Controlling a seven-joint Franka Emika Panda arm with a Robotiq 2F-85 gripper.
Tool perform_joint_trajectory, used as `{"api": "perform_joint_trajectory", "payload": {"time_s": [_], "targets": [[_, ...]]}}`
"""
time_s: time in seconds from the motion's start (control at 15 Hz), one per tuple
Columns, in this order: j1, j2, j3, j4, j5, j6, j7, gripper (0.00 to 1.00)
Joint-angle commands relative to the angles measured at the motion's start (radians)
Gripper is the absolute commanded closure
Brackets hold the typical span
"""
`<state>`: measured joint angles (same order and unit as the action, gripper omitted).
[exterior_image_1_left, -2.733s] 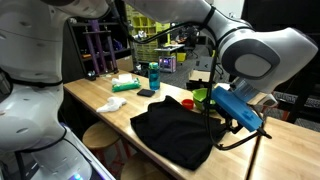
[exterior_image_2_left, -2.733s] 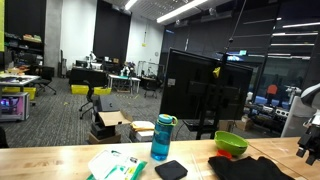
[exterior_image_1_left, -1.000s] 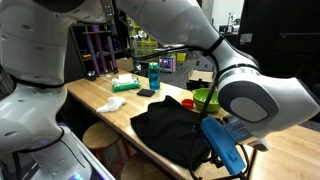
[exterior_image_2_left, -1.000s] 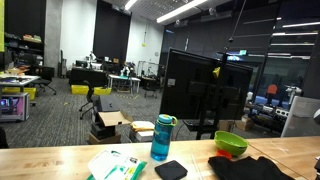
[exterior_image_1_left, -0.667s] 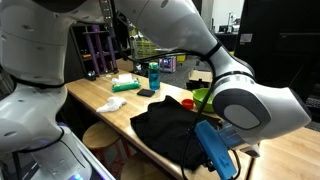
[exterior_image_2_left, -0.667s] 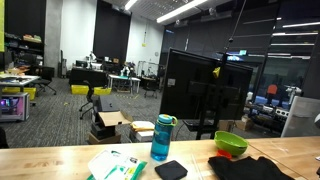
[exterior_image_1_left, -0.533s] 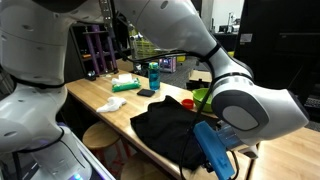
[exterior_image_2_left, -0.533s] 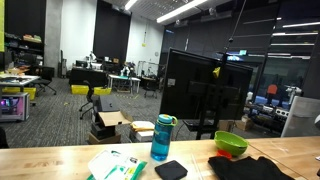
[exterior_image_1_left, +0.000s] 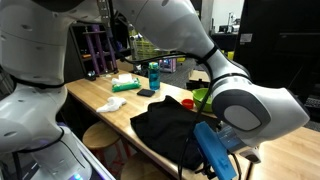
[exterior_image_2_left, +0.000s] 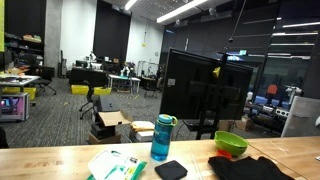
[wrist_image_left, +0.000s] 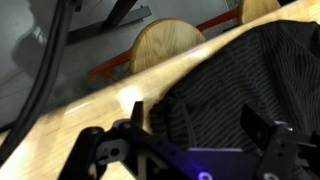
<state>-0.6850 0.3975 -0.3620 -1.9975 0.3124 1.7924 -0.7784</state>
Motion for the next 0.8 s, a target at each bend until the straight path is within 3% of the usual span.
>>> {"api": "perform_joint_trajectory", "payload": {"time_s": [0.0, 0.73], "targets": [[-0.012, -0.032, 0.006, -0.023, -0.044, 0.013, 0.028, 0.00], [-0.011, 0.012, 0.030, -0.017, -0.042, 0.038, 0.059, 0.00]]}}
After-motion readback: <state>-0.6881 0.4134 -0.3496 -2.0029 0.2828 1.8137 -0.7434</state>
